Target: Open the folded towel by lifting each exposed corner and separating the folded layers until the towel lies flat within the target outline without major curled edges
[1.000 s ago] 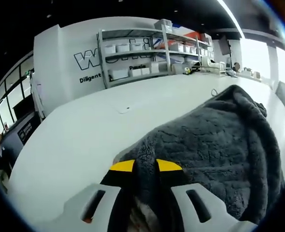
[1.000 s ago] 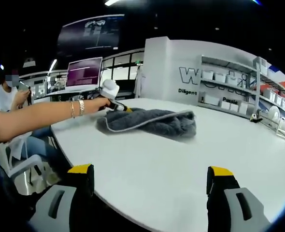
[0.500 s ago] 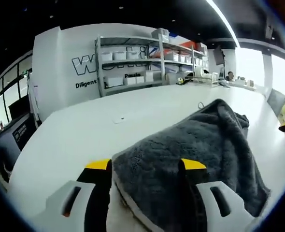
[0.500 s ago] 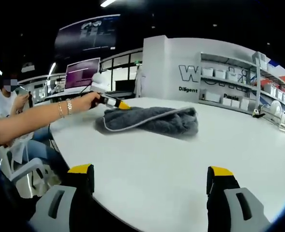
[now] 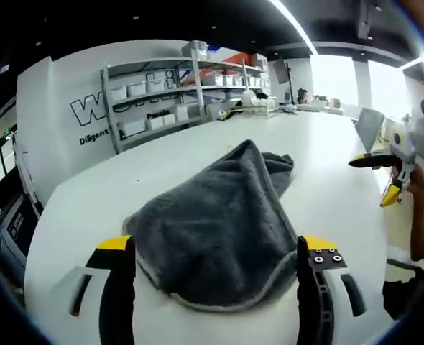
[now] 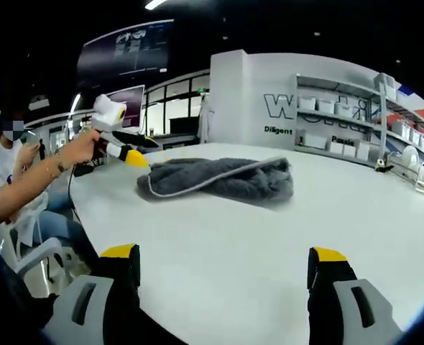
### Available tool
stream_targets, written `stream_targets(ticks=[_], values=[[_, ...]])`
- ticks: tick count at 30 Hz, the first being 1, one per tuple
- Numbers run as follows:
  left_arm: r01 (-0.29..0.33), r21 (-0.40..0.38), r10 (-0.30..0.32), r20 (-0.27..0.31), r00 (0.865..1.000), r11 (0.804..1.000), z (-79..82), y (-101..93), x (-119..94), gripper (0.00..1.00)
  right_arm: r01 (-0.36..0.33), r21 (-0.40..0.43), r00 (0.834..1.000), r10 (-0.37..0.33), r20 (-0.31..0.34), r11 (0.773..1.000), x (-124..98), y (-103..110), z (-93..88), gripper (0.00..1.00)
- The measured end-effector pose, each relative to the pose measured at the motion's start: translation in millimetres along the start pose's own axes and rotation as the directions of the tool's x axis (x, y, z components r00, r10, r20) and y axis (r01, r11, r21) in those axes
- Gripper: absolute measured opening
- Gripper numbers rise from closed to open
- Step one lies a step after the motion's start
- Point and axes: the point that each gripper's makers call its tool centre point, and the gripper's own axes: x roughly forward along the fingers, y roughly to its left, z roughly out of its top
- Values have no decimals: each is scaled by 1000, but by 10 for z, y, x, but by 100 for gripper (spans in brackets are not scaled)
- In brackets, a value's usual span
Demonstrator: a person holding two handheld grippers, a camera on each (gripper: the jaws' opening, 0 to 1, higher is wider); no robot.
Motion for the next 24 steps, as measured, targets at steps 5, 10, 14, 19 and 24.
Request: stream_targets(ticks=[5, 10, 14, 19, 24], values=[[33, -1, -33, 16, 999, 999, -165, -182, -289, 99, 15, -18, 1000, -16, -22, 1000, 20, -44, 31, 99], [55, 6, -55, -4, 998, 998, -355, -311, -518, 99, 22, -32, 999, -23, -33, 999, 46, -65, 81, 99], [59, -11, -59, 38, 998, 998, -400, -391, -717, 99, 19, -46, 998, -21, -53, 999, 88, -65, 100, 99], [44, -31, -43, 35, 998, 999, -576, -444, -901, 99, 26, -81, 996, -33, -86, 996, 108, -127, 109, 99], [3, -61, -1, 34, 999, 998, -757, -379, -1051, 99, 39, -92, 995, -47, -84, 995, 111, -187, 147, 99]])
